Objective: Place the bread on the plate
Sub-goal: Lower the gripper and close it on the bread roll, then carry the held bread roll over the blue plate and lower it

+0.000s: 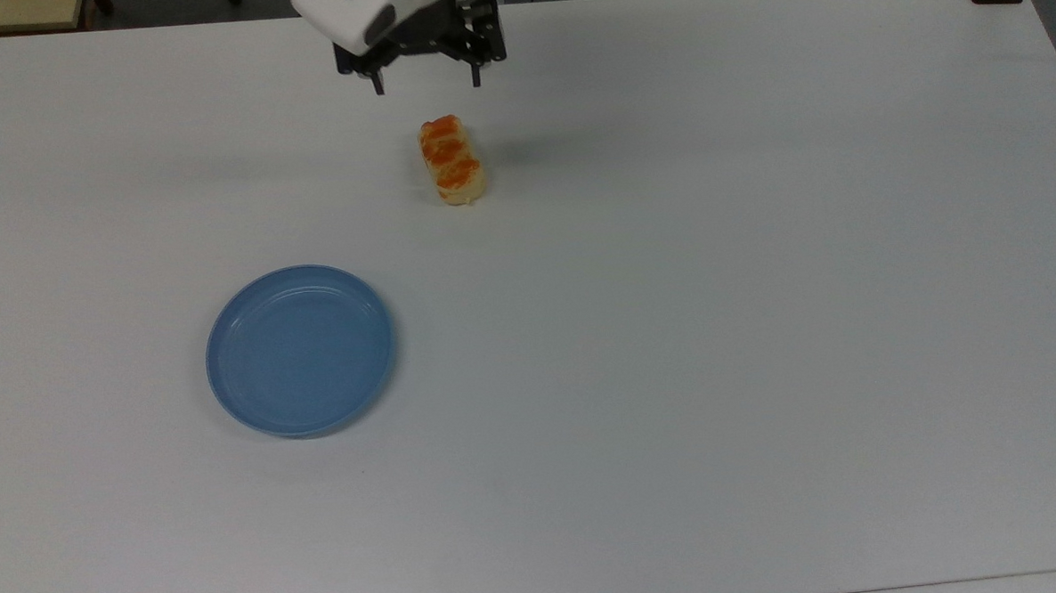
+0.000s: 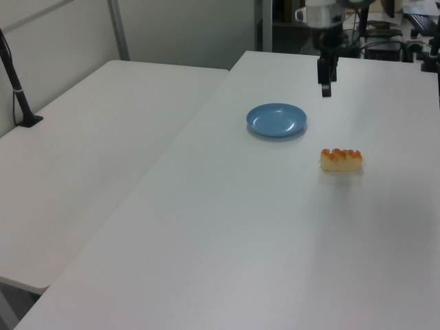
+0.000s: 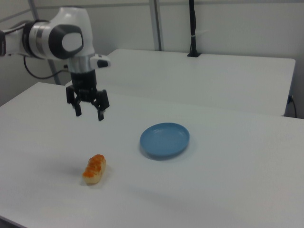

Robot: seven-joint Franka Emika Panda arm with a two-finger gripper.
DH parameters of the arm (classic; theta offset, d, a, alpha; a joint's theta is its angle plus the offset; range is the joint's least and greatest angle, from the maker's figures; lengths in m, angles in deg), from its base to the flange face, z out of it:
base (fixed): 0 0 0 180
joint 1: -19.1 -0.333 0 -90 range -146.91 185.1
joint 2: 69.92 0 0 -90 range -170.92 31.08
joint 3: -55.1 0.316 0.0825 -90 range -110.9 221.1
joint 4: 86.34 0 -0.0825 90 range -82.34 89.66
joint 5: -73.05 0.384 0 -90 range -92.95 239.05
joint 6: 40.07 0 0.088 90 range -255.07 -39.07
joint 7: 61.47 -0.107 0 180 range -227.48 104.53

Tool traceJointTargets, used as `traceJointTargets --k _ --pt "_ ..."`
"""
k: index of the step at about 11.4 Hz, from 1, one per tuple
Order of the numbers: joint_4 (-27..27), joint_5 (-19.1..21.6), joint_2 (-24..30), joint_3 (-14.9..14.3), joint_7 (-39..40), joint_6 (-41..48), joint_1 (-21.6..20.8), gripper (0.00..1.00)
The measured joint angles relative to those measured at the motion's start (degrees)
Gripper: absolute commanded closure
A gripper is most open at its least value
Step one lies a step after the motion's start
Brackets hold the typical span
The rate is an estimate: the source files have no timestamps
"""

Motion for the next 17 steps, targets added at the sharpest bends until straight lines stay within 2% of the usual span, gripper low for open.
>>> traceJointTargets --k 2,5,7,8,9,10,12,14,15,17 --pt "6.21 -0.71 -0.53 1.0 0.11 -4.19 -1.46 0.0" --pt "16.43 -6.48 -3.44 2.13 0.13 -13.98 -2.27 0.0" --pt "19.89 -9.48 -5.58 2.14 0.14 -17.48 -2.26 0.02" --pt "20.75 -10.34 -6.46 2.14 0.14 -18.88 -2.26 0.29" --pt "21.14 -10.7 -7.37 2.14 0.14 -20.01 -2.26 0.65" --pt "21.15 -10.77 -7.96 2.14 0.14 -20.47 -2.26 0.84" --pt "20.61 -10.77 -8.04 2.14 0.14 -21.42 -2.26 0.85" --pt "16.32 -9.45 -7.85 2.01 -1.59 -21.81 -1.89 0.79" --pt "13.76 -8.78 -7.73 1.38 -1.67 -21.84 -1.6 0.79" --pt "8.42 -8.54 -7.76 -1.7 -1.54 -21.84 -0.43 0.79"
